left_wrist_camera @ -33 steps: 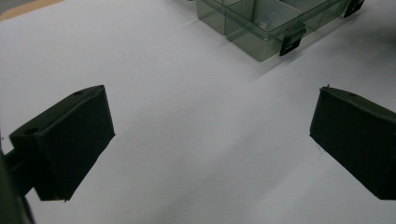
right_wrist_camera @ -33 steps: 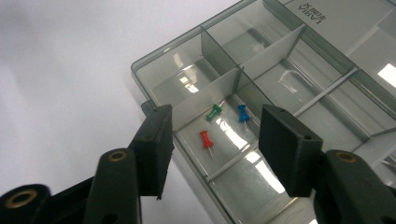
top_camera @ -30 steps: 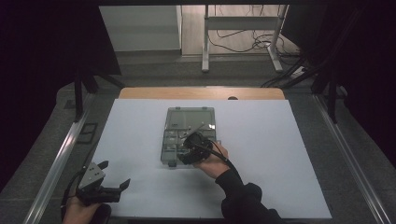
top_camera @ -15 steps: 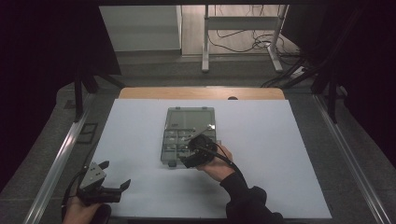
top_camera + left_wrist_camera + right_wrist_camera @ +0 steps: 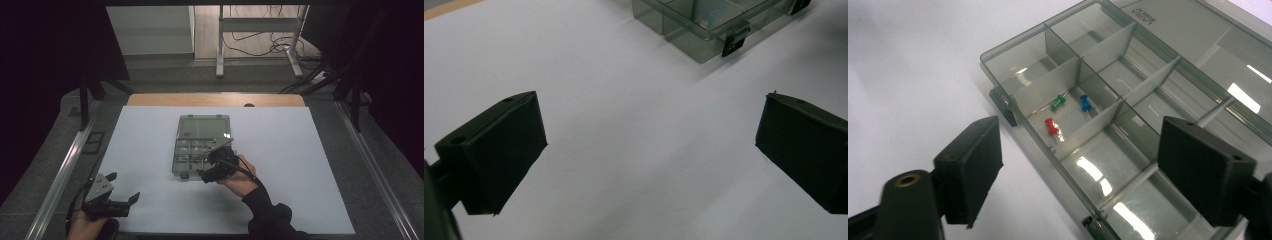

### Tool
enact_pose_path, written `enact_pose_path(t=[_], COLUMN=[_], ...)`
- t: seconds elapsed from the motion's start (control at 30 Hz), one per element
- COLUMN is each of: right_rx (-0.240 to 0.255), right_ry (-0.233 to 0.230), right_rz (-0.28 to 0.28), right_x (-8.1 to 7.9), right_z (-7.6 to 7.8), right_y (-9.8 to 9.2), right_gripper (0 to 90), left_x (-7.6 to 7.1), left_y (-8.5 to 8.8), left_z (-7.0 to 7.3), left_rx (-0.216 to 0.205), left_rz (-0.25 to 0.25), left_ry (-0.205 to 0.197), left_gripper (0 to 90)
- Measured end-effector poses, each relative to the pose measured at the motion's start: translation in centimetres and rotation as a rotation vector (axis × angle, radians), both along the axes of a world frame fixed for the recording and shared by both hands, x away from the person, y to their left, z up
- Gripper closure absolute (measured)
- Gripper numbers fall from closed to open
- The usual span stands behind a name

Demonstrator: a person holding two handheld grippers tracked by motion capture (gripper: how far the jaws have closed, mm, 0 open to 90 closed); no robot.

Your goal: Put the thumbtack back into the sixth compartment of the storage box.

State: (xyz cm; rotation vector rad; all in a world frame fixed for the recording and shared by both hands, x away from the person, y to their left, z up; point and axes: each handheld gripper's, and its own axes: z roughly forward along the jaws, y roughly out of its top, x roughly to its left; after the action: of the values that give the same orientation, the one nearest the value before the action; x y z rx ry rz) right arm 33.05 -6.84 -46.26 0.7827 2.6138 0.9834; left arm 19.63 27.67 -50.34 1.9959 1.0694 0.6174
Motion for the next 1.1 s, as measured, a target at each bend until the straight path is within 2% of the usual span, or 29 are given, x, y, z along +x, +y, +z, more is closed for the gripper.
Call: enact_pose_path(t=[0.13, 0.43, 0.8, 1.1], right_rx=[0.008, 0.005, -0.001, 0.001], right_ry=[0.015, 0.008, 0.004, 0.003], right_rz=[-0.008, -0.025, -0.050, -0.065], right_x=[-0.1, -0.4, -0.6, -1.1], right_z=[0.1, 0.3, -0.1, 0.0], right_y=[-0.4, -1.5, -3.3, -4.4], right_gripper=[11.6, 4.9, 0.1, 0.0], left_x=[0.0, 0.0, 0.0, 0.0], left_y=[0.0, 0.0, 0.0, 0.0], left_z=[0.0, 0.0, 0.0, 0.0], left_rx=[-0.002, -0.005, -0.007, -0.005], left_rz=[0.000, 0.000, 0.000, 0.000], left_ry=[-0.001, -0.002, -0.003, -0.003], left_gripper=[0.1, 0.1, 0.1, 0.1])
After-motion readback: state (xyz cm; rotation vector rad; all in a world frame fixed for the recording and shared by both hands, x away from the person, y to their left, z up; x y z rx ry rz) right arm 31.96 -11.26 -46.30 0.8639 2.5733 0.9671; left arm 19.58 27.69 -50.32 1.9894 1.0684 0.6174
